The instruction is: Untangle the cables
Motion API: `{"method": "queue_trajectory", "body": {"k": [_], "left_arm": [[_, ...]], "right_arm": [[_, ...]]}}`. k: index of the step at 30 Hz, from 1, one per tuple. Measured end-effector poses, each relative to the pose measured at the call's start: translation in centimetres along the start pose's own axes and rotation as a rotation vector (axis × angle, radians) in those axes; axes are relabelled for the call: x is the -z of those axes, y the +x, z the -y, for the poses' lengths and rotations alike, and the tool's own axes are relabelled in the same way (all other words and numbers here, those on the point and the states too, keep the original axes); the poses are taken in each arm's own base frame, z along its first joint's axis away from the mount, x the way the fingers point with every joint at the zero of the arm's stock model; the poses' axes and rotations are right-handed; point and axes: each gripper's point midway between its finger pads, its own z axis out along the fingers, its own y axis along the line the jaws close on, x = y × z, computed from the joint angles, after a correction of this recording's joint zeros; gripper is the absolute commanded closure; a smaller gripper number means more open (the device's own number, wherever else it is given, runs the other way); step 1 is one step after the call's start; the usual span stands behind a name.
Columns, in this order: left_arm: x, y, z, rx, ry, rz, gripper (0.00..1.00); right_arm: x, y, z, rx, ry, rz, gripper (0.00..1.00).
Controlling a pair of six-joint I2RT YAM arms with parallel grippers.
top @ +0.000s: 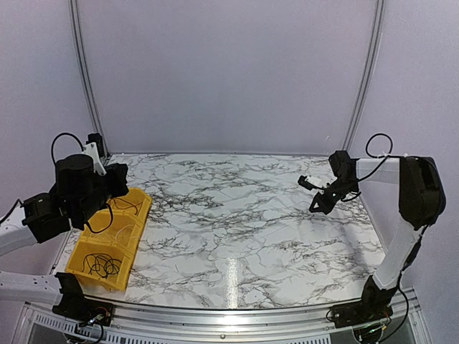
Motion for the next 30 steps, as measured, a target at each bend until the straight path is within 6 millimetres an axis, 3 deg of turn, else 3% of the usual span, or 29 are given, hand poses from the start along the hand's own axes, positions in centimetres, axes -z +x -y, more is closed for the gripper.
{"method": "queue_trajectory", "body": {"k": [7, 15, 20, 23, 26, 30], "left_arm": [[3.4, -5.3, -2.2, -0.054, -0.086, 0.104, 1.00], [5.1, -6.6, -3.0, -0.183, -0.111, 0.094, 1.00], [6.2, -7.9, -3.4, -0.209, -0.118, 0.108, 1.00], [6.8, -9.5, -3.4, -0.197, -0.130, 0.134, 1.00], [6.8, -10.6, -3.1, -0.186, -0.130, 0.143, 1.00], [5.5, -10.2, -1.6, -0.217, -0.113, 0.096, 1.00]], "right_arm": [[-2.3, 1.4, 0.6, -0.067, -0.008, -0.054, 1.00], [-3.0, -0.1, -0.3, -0.076, -0.057, -0.008, 1.00], [-2.7, -2.0, -1.7, -0.060, -0.108, 0.034, 1.00], [-2.7, -3.6, -3.9, 0.001, -0.135, 0.029, 1.00], [-2.7, -6.2, -7.8, 0.103, -0.189, 0.030, 0.97], [-1.6, -10.8, -14.9, 0.270, -0.310, 0.075, 0.58]]}}
